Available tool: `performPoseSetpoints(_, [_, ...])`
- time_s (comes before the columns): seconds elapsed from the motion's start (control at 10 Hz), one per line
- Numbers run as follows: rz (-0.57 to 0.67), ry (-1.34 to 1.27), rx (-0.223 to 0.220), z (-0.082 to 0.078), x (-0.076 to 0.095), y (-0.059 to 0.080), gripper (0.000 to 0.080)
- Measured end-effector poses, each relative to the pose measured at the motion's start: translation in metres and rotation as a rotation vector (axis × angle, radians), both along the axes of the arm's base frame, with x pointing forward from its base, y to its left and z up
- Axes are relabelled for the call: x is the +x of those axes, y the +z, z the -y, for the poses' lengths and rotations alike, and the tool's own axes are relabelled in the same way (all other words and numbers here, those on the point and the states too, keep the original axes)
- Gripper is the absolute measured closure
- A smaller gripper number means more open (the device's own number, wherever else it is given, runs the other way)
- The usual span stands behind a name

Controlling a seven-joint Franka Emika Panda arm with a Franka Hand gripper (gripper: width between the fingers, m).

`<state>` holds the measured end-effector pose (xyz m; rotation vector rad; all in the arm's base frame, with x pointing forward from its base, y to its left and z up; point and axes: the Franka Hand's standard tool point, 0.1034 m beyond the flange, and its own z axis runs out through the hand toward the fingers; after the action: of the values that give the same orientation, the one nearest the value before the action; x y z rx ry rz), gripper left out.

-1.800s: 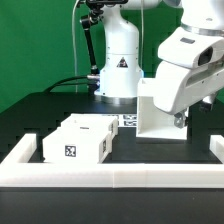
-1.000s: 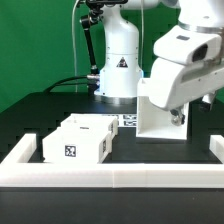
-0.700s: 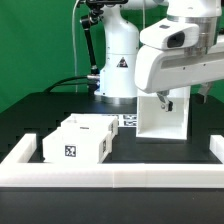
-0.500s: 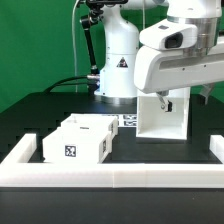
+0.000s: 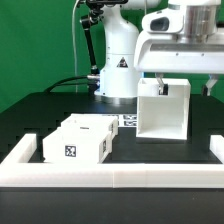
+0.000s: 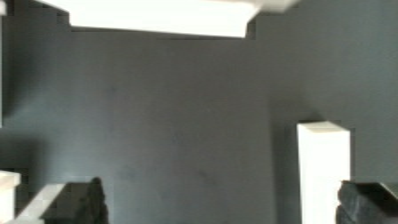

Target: Assemble drawer

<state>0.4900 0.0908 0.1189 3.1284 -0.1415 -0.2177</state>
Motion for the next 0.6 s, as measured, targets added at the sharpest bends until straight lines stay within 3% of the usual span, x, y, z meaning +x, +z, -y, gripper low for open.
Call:
performPoseSetpoints(0.3, [0.008, 0.006, -0.013, 0.001, -0.030, 0.016, 0.0150])
performPoseSetpoints(0.6, [-0.001, -0.027, -0.011, -0.007, -0.066, 0.004, 0.0150])
